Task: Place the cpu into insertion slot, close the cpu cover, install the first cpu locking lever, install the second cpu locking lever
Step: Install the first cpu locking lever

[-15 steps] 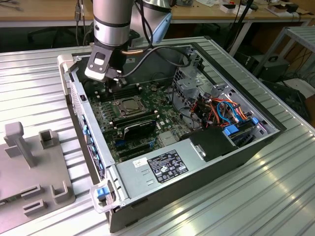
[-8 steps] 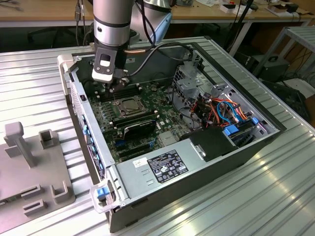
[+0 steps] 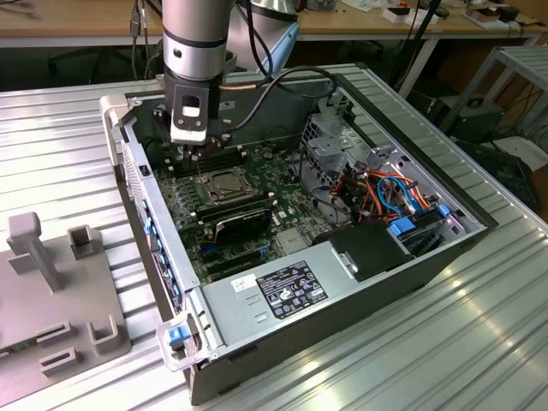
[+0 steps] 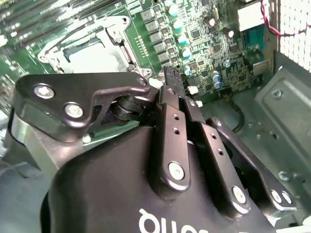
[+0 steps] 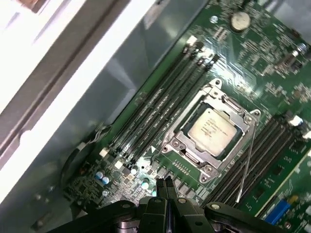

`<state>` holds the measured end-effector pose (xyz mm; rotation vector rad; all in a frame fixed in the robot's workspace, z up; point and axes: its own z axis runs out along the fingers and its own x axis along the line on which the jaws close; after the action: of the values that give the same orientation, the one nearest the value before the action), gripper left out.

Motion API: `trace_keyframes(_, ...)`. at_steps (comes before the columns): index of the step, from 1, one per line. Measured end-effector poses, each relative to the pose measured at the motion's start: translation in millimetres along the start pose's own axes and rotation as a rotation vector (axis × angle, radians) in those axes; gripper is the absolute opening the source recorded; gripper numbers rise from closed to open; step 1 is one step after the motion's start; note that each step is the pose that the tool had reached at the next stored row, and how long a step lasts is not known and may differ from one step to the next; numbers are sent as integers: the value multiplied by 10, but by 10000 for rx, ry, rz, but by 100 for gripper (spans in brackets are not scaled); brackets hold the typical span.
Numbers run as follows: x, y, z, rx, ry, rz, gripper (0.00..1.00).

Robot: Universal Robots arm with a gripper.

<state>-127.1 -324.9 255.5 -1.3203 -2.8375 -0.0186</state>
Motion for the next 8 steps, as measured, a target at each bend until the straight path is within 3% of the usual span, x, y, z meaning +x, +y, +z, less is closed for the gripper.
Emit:
trace_keyframes(2,0,1,0,11,4,-713,11)
trace_keyframes(5,-5,5,1,20,8,-1354,11)
trace_keyframes(8,-7,8,0,23,9,-1420,11)
